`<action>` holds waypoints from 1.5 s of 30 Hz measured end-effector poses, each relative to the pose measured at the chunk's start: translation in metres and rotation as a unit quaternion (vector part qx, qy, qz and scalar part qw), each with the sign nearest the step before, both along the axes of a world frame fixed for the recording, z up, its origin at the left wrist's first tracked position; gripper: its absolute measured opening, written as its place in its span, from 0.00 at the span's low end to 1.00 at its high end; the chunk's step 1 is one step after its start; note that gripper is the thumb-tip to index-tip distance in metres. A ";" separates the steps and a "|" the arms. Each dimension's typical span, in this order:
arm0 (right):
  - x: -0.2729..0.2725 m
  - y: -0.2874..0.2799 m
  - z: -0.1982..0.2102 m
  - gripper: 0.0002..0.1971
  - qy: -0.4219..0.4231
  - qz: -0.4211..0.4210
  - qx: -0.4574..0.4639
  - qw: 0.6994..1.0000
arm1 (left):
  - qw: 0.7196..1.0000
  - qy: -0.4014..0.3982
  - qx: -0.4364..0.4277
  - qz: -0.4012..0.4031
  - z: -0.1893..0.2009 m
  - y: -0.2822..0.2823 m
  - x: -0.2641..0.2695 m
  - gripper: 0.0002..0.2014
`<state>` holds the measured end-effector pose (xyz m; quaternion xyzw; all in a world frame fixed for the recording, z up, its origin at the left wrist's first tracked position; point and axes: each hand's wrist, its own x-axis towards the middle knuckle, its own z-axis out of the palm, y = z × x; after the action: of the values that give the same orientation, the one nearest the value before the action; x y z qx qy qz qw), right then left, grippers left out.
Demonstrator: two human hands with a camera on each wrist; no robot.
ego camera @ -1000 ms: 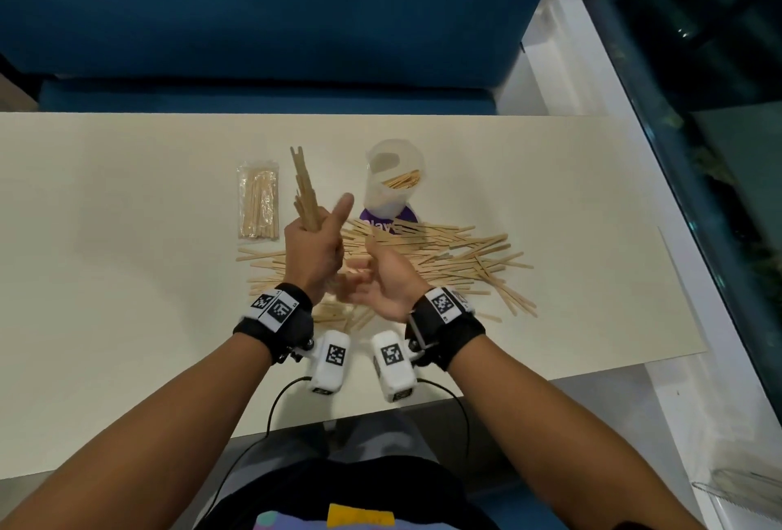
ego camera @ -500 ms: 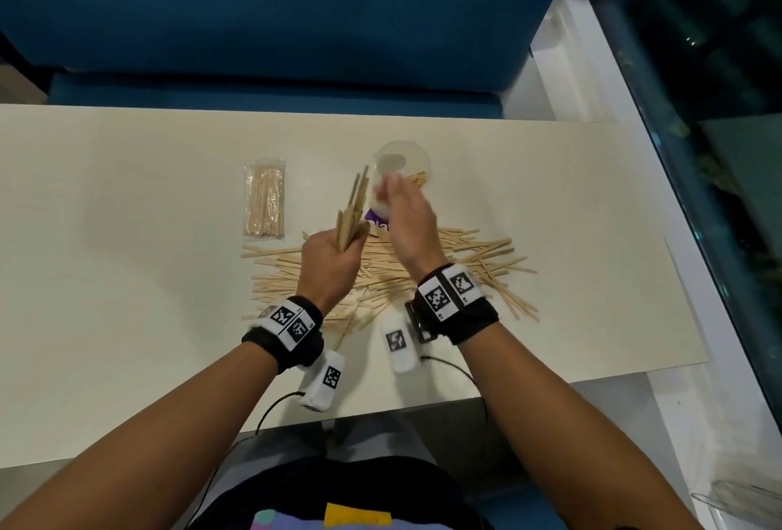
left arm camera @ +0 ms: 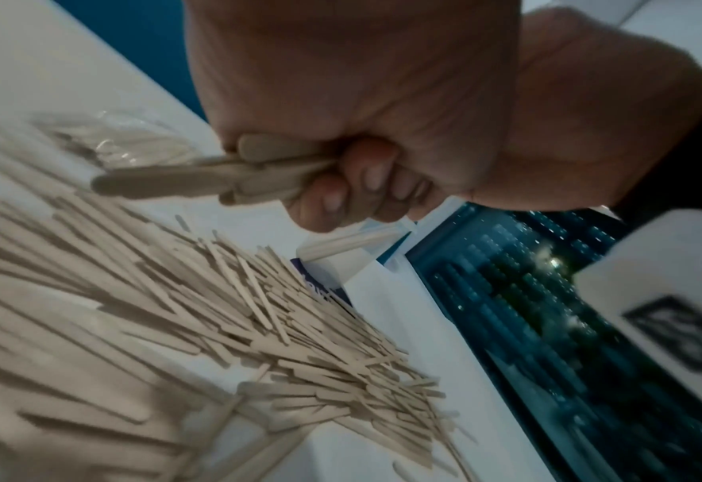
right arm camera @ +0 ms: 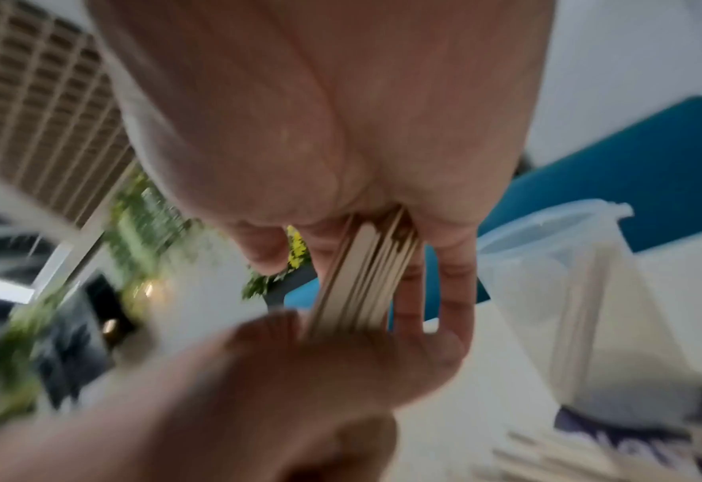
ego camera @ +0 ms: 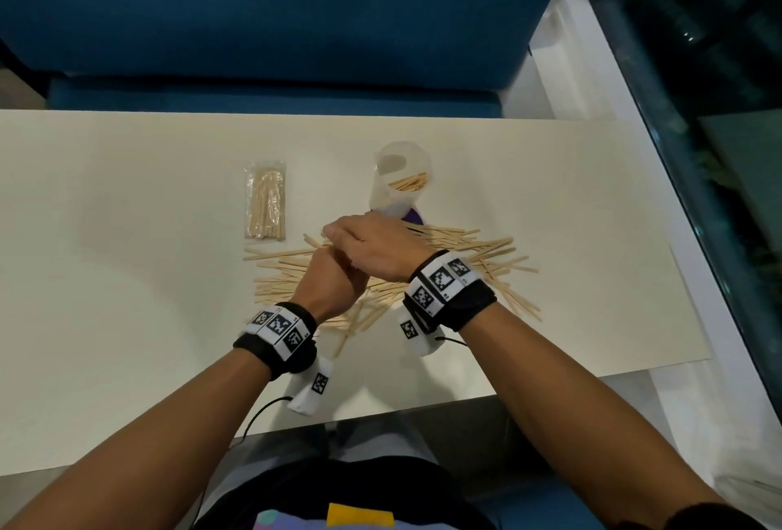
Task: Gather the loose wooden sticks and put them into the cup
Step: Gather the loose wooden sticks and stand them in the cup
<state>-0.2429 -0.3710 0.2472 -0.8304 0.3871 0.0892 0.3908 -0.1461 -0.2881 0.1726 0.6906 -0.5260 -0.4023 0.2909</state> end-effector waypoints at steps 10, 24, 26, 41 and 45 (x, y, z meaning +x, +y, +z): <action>-0.019 0.006 -0.013 0.10 -0.139 -0.143 -0.013 0.980 | 0.996 -0.027 0.086 0.009 0.002 -0.018 0.014 0.16; -0.039 -0.001 -0.008 0.06 -0.134 -0.186 -0.033 0.973 | 0.995 0.003 0.069 -0.074 -0.003 -0.026 0.022 0.18; -0.044 -0.008 -0.007 0.05 -0.137 -0.222 -0.033 0.965 | 0.997 -0.030 0.037 -0.059 -0.006 -0.027 0.022 0.15; -0.054 -0.021 0.002 0.07 -0.142 -0.234 -0.028 0.961 | 0.996 0.047 0.063 -0.040 0.003 -0.033 0.022 0.09; -0.059 -0.027 0.009 0.07 -0.153 -0.281 -0.003 0.948 | 0.988 0.150 0.041 0.003 0.011 -0.028 0.034 0.24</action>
<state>-0.3018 -0.3976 0.2561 -0.6930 0.5404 -0.1529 0.4521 -0.1126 -0.3162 0.1840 0.6353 -0.4570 -0.5218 0.3396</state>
